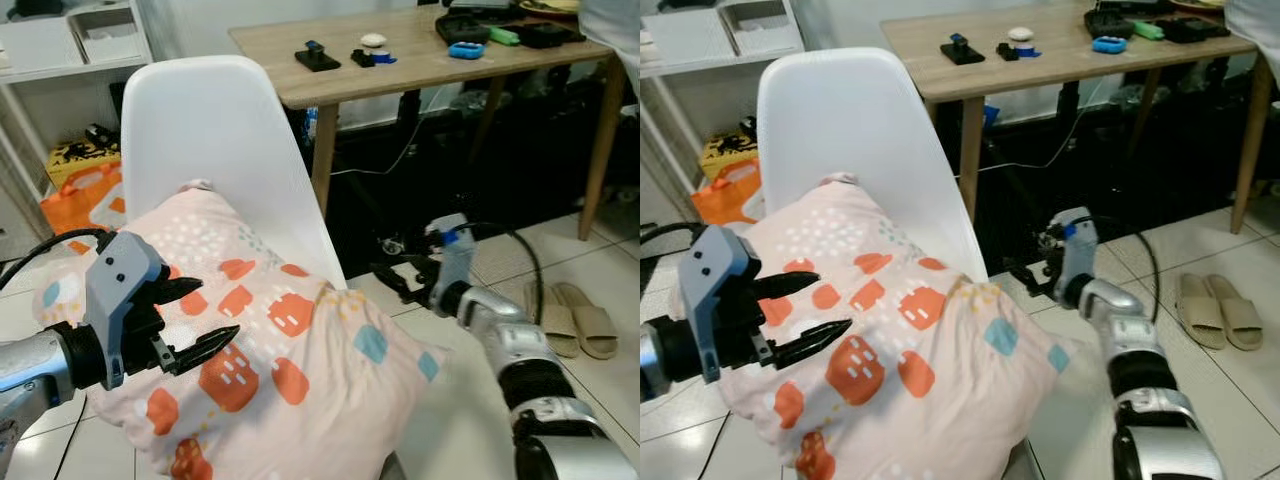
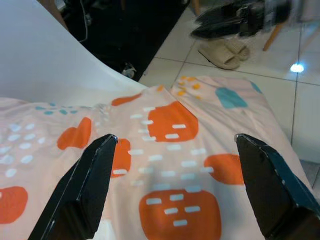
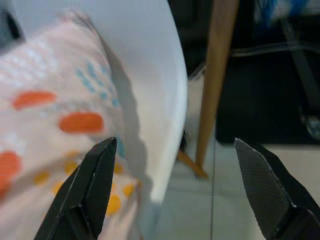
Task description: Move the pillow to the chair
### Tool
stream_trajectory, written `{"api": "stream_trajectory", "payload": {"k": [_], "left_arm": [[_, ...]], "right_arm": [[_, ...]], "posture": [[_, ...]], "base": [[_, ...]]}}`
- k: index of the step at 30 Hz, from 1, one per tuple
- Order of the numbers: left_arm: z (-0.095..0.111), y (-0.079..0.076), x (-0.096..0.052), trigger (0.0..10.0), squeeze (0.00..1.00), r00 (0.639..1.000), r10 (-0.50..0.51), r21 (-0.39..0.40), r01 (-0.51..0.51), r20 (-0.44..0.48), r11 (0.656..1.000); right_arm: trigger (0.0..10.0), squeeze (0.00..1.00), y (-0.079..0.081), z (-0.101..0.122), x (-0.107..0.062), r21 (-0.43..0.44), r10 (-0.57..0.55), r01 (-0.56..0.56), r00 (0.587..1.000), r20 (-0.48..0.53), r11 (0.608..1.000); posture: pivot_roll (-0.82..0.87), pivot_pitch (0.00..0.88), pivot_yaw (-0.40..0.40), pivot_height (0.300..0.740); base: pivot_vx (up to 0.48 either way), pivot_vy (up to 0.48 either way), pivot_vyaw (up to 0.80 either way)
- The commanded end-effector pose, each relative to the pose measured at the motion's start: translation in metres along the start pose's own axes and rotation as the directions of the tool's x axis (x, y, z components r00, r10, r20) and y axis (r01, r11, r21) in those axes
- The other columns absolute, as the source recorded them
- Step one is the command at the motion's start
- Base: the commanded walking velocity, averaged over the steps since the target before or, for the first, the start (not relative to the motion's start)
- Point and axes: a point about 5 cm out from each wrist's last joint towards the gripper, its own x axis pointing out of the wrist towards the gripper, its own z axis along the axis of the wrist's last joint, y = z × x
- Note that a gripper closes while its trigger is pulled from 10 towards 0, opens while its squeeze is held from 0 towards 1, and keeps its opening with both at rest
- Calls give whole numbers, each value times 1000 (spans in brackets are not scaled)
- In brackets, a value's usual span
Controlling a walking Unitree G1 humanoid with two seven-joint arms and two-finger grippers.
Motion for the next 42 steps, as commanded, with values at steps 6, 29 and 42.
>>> {"api": "stream_trajectory", "payload": {"k": [6,29,42], "left_arm": [[4,18,12,10000,0,980,176,-29,-174,87,984],[-20,10,72,10000,0,914,405,-199,-391,34,899],[-23,9,77,10000,0,915,401,-193,-388,31,901]], "right_arm": [[10000,0,-4,15,-4,20,-35,33,996,79,999],[10000,0,15,7,4,48,-14,10,996,87,999],[10000,0,17,4,3,50,-11,7,997,78,999]], "posture": [[-184,66,9,533],[-184,50,15,602],[-189,54,19,652]], "base": [[0,0,0],[0,0,0],[0,0,0]]}}
